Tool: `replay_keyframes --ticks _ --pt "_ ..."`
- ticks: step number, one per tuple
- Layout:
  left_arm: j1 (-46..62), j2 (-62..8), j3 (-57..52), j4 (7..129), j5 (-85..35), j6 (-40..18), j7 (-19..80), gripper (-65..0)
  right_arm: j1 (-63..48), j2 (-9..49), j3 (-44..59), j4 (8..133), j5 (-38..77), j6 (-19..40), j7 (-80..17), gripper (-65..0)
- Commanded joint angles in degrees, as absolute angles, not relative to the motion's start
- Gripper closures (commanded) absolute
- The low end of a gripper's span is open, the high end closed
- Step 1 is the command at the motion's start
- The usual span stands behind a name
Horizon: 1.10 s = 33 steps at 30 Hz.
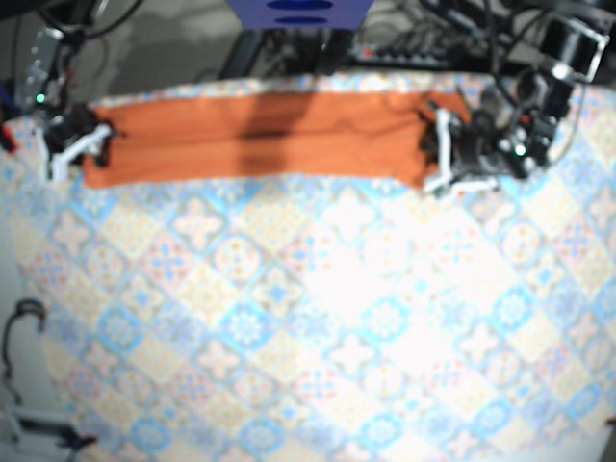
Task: Fold the T-shirt properly
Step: 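Hold both ends of the folded orange strip with both grippers, then grasp the strip end nearest the right gripper with the right gripper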
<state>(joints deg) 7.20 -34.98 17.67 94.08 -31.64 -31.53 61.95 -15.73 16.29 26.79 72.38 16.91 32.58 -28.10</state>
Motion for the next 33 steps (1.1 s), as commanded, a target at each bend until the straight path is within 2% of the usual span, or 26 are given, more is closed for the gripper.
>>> replay_keyframes --ticks 1,8,12,17,21,26,33 --pt "6.7 -35.8 17.3 94.8 -32.0 -31.6 61.6 -19.8 -15.5 17.5 27.1 73.5 17.5 32.7 -27.0 -32.4" --pt "6.7 -36.0 17.3 94.8 -32.0 -31.6 61.6 -19.8 -15.5 17.5 27.1 73.5 17.5 32.7 -27.0 -32.5" --pt "6.7 -36.0 17.3 94.8 -31.1 -31.6 61.6 -19.8 -15.5 18.2 27.6 73.5 17.8 32.7 -27.5 -34.7" --pt "6.7 -35.6 17.3 94.8 -28.3 -31.6 61.6 -19.9 -15.5 18.2 32.8 73.5 18.9 32.7 -30.4 -38.8" --pt "6.7 -35.6 17.3 94.9 -27.7 -31.6 61.6 -19.9 -15.5 18.8 35.1 73.5 27.8 32.7 -33.5 -41.8" --pt "6.7 -35.6 17.3 94.9 -27.7 -31.6 61.6 -19.9 -15.9 22.1 35.1 72.9 40.3 32.7 -37.0 -41.9" --pt "6.7 -35.6 17.3 94.9 -27.7 -31.6 61.6 -19.9 -15.7 25.1 35.1 72.8 49.5 33.0 -43.8 -42.0"
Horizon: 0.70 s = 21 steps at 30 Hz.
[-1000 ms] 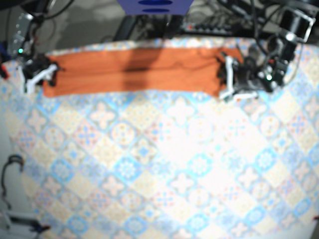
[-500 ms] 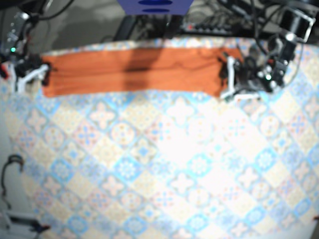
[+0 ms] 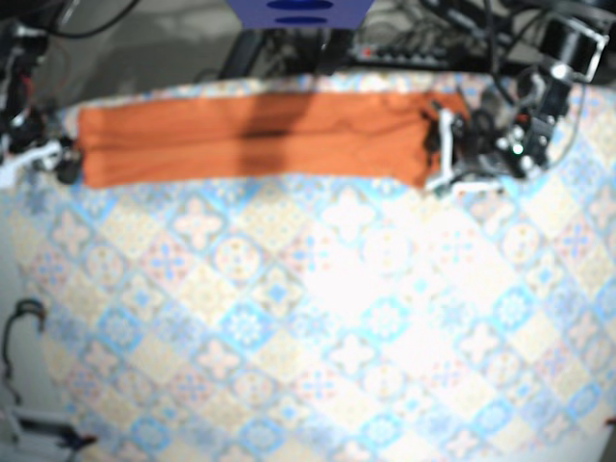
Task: Fold the T-shirt properly
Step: 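Grasp the strip end nearest the right gripper with the right gripper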
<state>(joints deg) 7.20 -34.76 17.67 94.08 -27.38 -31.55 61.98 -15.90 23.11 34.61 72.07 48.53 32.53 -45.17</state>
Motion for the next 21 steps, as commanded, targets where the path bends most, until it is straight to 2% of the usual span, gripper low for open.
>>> replay_keyframes --ticks 1,4,10,17,21 --pt "6.7 -35.6 17.3 94.9 -27.7 -31.6 61.5 -19.9 -15.8 25.5 35.1 72.7 50.8 33.0 -44.9 -42.0" --pt "6.7 -35.6 17.3 94.9 -27.8 -31.6 61.5 -19.9 -15.6 26.4 35.1 70.5 54.3 33.1 -48.3 -42.0" --pt "8.0 -35.7 17.2 94.8 -27.7 -31.6 58.6 -19.9 -15.5 28.8 35.1 56.7 69.8 33.2 -51.6 -42.1" --pt "8.7 -35.6 17.2 94.8 -27.7 -31.6 58.4 -19.9 -15.1 28.9 35.0 54.8 70.2 34.9 -53.8 -42.1" --pt "8.7 -35.6 17.2 94.8 -27.7 -31.6 58.4 -19.9 -14.0 28.9 34.8 52.6 70.2 38.4 -55.6 -42.1"
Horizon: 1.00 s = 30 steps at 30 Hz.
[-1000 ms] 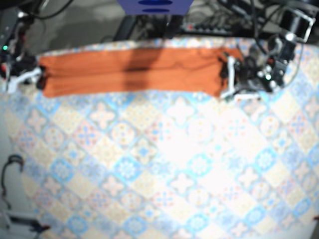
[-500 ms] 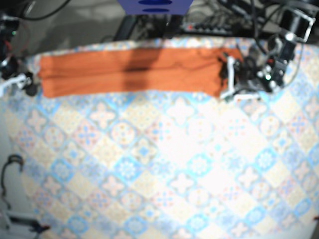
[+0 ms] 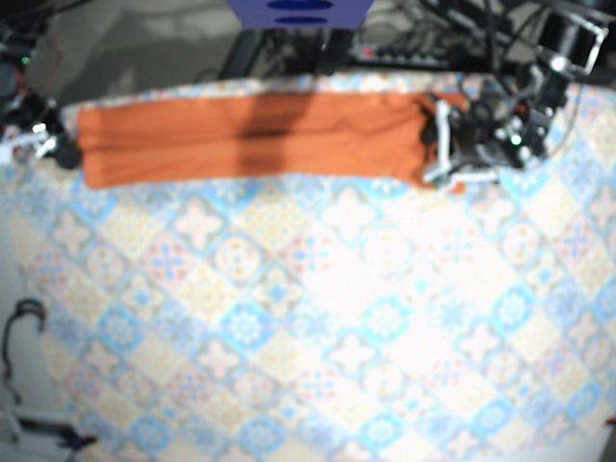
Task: Fold the T-shirt properly
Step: 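Grasp the strip end nearest the right gripper with the right gripper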
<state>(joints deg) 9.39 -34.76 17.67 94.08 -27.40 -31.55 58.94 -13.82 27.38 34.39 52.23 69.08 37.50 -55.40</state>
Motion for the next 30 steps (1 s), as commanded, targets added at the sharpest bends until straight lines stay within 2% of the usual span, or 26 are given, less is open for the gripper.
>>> replay_keyframes --ticks 1,17,30 --pt "8.7 -35.6 17.2 94.8 -27.7 -31.6 58.4 -19.9 -13.5 28.9 34.8 51.6 70.2 38.8 -55.8 -42.1" --pt "8.7 -35.6 17.2 94.9 -27.8 -31.6 58.4 -19.9 -13.5 28.8 24.7 50.2 70.0 39.3 -50.9 -42.1" --pt "8.7 -35.6 17.2 94.9 -27.8 -31.6 58.4 -19.9 -13.6 28.5 23.5 50.2 68.4 39.3 -50.2 -41.6"
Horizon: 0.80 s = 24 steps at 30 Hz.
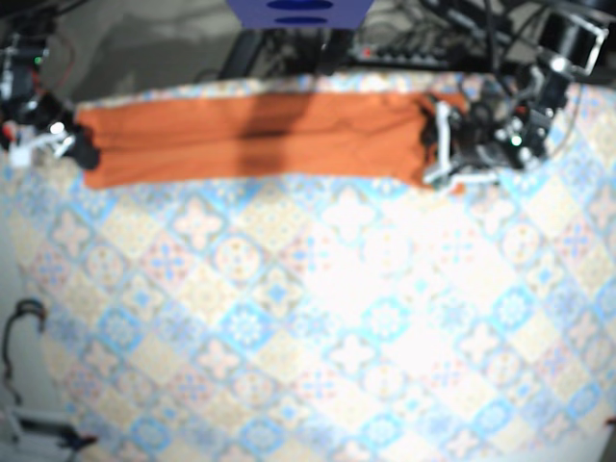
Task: Fold the T-shirt properly
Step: 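Grasp the strip end nearest the right gripper with the right gripper, then fold the held strip end with the right gripper toward the middle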
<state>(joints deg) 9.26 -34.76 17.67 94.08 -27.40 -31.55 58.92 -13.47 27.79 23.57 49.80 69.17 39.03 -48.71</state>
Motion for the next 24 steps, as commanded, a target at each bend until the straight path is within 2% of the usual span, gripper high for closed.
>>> replay_keyframes --ticks 1,5,7,11,19,24 --pt "8.7 -35.6 17.2 94.9 -27.8 -31.6 58.4 -19.9 -13.6 28.4 23.9 50.2 67.1 39.3 -50.2 -41.6" --pt "8.7 -35.6 17.1 94.9 -27.8 -31.6 58.4 -19.9 -13.6 27.4 24.0 50.2 63.8 39.3 -50.1 -41.4" --pt "8.7 -35.6 17.0 94.9 -27.8 -31.6 58.4 -19.9 -13.6 26.2 24.0 50.2 63.4 39.3 -49.5 -39.1" --pt "8.7 -35.6 17.0 94.9 -27.8 -31.6 58.4 -19.9 -13.6 25.2 24.0 50.2 62.4 39.3 -49.3 -32.3" --pt "8.7 -35.6 17.0 94.9 -27.8 -31.6 58.4 -19.9 -13.7 24.3 23.4 50.4 62.3 39.3 -46.2 -13.6" --pt "8.7 -35.6 16.9 94.9 -27.8 -31.6 58.5 -19.9 -15.3 24.3 23.9 54.7 58.7 39.1 -44.4 -6.5"
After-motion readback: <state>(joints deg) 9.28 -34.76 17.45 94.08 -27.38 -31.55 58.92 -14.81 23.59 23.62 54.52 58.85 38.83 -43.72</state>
